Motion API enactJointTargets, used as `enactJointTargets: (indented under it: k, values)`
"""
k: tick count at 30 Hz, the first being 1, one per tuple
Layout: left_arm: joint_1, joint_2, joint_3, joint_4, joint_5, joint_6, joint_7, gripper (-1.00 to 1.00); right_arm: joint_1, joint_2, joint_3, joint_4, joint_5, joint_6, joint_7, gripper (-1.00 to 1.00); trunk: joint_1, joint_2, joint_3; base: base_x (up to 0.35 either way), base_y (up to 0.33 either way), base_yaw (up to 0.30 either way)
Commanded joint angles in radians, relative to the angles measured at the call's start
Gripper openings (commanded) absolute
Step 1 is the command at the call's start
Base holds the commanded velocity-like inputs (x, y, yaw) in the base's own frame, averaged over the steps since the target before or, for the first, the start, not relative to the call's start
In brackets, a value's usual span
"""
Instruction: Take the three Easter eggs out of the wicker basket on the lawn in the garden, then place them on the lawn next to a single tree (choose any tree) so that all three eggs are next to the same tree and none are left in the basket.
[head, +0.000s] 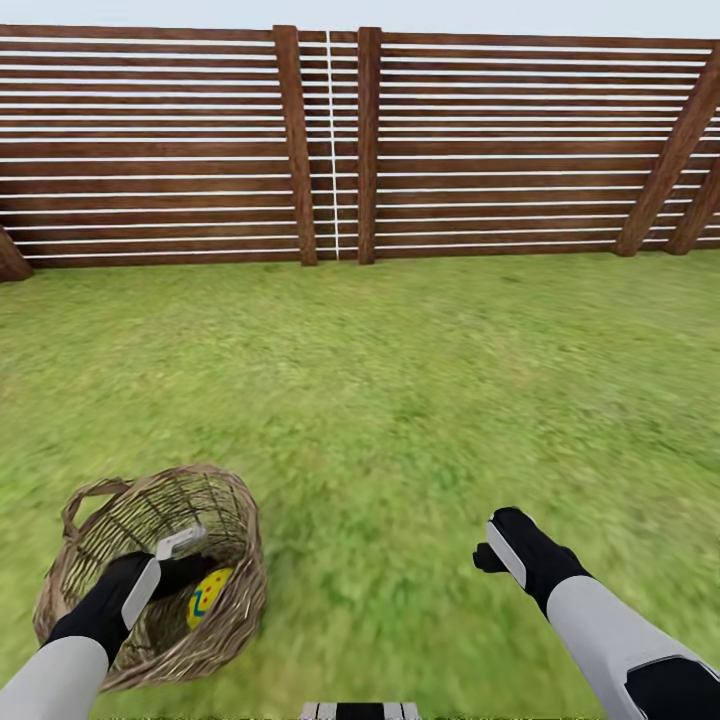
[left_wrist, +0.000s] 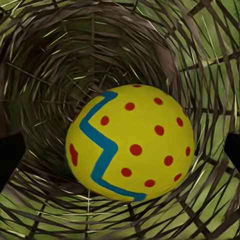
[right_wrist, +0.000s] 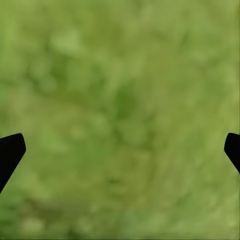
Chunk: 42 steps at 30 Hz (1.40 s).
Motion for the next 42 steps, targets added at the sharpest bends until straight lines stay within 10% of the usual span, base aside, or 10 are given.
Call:
enactJointTargets:
  k: [1, 42]
  values:
    - [0.000, 0.000, 0.003, -0.001, 0.001, 0.006, -0.002, 1.00, -0.001, -0.001, 0.008, -0.001, -0.010, 0.004, -0.007, 1.00, 0.000, -0.001, -0.005, 0.000, 0.000, 0.000]
    - [0.000, -0.019, 0.005, 0.001, 0.001, 0.004, -0.003, 1.00, -0.001, 0.000, 0.008, 0.000, -0.010, 0.004, -0.008, 1.00, 0.019, -0.010, -0.163, 0.057, 0.000, 0.000]
